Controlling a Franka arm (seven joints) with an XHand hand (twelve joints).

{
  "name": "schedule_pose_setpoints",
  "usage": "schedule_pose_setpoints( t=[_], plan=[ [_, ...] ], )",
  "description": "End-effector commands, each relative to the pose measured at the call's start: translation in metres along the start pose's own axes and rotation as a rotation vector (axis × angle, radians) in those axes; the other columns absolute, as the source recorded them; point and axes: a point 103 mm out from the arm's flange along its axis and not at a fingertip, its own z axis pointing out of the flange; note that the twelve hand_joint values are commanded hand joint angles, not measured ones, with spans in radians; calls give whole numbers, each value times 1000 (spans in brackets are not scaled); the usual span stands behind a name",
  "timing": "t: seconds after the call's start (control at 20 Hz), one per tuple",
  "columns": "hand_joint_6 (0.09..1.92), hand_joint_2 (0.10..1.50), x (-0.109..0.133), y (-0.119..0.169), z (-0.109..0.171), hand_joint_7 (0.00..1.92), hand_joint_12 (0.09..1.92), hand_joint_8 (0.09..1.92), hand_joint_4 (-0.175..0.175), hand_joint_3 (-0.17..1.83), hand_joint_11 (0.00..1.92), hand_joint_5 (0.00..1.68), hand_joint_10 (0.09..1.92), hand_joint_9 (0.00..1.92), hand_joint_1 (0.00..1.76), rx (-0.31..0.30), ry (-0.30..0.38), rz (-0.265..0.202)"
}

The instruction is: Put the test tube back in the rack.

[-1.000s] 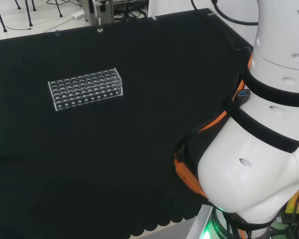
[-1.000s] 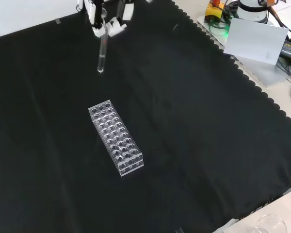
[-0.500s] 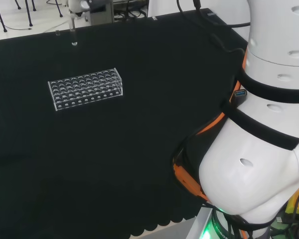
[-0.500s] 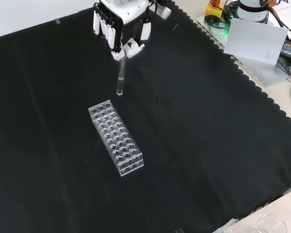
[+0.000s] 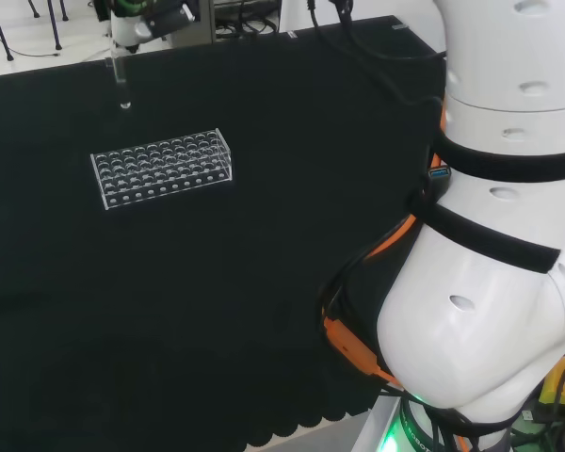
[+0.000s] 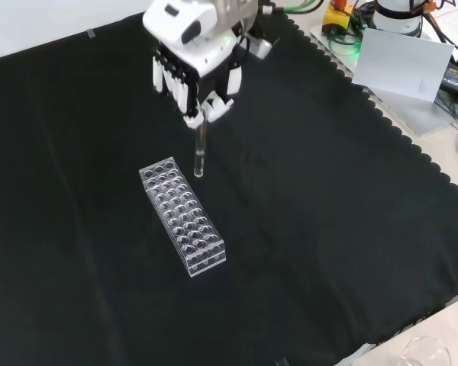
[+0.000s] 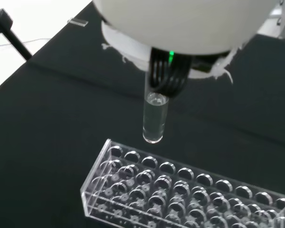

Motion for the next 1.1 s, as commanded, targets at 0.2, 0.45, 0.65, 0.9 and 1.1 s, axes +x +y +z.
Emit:
schedule_pose_setpoints(
  t=[0.2, 0.45, 0.65, 0.9, 1.1],
  plan=[
    [397, 423, 23, 25, 24, 1542, 1180, 361, -175, 937, 1205, 1473, 829, 1571, 1348, 15, 23, -29],
    [396, 423, 26, 39, 39, 1543, 1180, 360, -175, 936, 1205, 1473, 829, 1571, 1348, 30, 12, -29],
    [396, 423, 24, 47, 54, 1543, 1181, 360, -175, 936, 1205, 1473, 830, 1571, 1348, 47, 0, -25],
    [395, 423, 23, 55, 74, 1543, 1181, 359, -175, 936, 1205, 1474, 830, 1571, 1348, 64, -10, -26],
    [395, 422, 19, 60, 85, 1544, 1181, 359, -175, 936, 1204, 1474, 830, 1571, 1348, 71, -7, -18]
  ],
)
